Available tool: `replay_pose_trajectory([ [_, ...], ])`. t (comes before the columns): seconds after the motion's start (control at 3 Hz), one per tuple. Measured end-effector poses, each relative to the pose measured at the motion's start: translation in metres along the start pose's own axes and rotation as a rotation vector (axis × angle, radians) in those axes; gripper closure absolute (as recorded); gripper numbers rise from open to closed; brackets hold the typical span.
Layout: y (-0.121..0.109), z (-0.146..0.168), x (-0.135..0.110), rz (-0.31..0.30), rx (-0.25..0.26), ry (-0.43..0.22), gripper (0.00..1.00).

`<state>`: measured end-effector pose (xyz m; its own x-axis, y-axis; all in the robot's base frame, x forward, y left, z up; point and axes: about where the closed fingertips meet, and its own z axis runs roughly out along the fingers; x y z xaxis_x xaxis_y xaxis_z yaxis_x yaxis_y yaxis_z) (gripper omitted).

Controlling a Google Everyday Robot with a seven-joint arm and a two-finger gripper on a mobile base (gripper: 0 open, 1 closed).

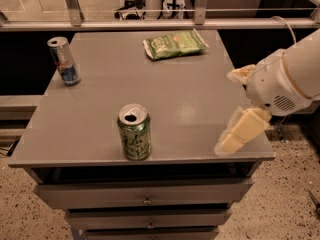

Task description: Knock green can over

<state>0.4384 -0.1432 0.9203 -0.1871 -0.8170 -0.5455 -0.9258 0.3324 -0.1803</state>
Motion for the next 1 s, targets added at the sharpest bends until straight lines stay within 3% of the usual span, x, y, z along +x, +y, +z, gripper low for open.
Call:
replay_pose_trajectory([
  [1.0, 0.043, 0.08, -0.069, 0.003, -0.095, -0.367, 0.0],
])
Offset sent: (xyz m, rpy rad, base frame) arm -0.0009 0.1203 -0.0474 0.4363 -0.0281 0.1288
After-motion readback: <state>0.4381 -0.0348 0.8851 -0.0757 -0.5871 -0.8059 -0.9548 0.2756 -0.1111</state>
